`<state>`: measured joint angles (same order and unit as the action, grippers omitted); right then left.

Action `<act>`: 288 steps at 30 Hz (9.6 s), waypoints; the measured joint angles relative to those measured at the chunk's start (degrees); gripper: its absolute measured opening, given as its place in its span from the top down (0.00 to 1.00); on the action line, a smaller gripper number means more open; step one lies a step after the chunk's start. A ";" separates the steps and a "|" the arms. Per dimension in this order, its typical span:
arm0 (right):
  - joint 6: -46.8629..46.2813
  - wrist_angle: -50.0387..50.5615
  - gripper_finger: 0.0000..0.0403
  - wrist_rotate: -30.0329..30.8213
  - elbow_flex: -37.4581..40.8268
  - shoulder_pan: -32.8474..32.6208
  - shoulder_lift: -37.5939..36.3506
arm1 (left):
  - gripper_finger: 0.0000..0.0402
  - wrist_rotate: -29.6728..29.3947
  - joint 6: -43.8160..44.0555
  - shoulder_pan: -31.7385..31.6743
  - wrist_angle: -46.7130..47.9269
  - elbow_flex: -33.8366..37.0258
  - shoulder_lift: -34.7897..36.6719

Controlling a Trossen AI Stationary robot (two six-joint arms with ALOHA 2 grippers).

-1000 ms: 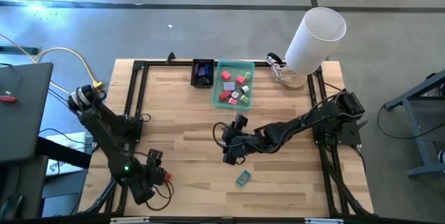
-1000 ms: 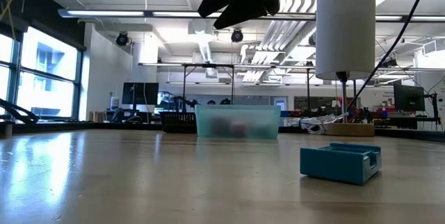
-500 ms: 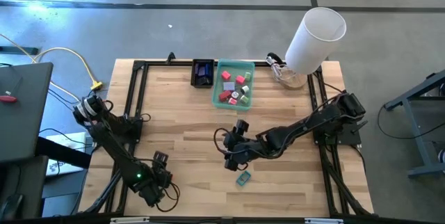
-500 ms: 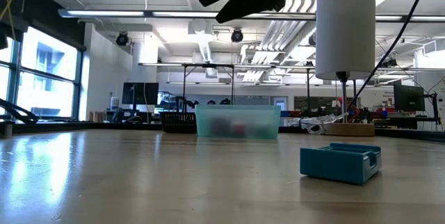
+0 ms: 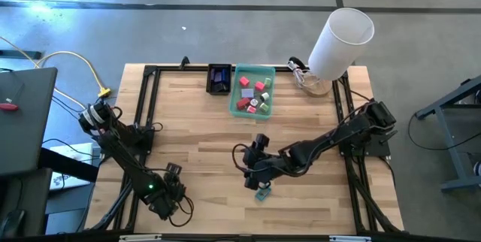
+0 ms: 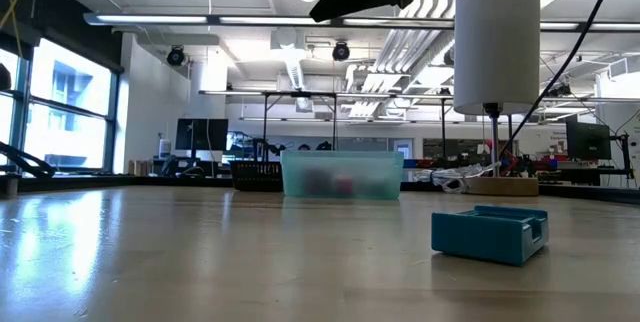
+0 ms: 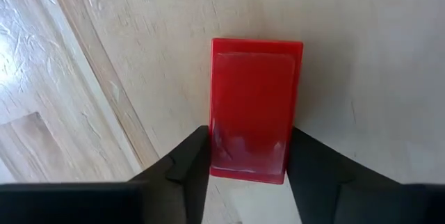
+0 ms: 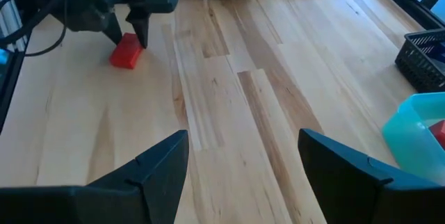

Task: Pick & Place Office items
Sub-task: Put the red digital clock into the black bin, then put the light blue digital clock into the black bin

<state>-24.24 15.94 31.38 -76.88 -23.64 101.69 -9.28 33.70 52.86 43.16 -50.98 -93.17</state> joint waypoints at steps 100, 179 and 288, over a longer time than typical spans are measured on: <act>-1.62 9.63 0.36 16.91 0.04 -9.86 7.11 | 0.42 6.11 -15.85 -90.15 -47.87 -0.04 1.07; 16.93 19.26 0.36 -19.79 0.04 -8.89 8.61 | 0.44 5.77 -17.12 -55.41 -9.51 0.00 12.85; -13.04 25.73 0.66 26.88 0.00 -6.93 14.67 | 0.44 1.35 0.24 -40.06 -70.20 1.27 -5.25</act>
<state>-37.28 41.67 58.26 -76.88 -30.57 116.36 -7.92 33.94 12.80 -27.04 -49.71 -98.41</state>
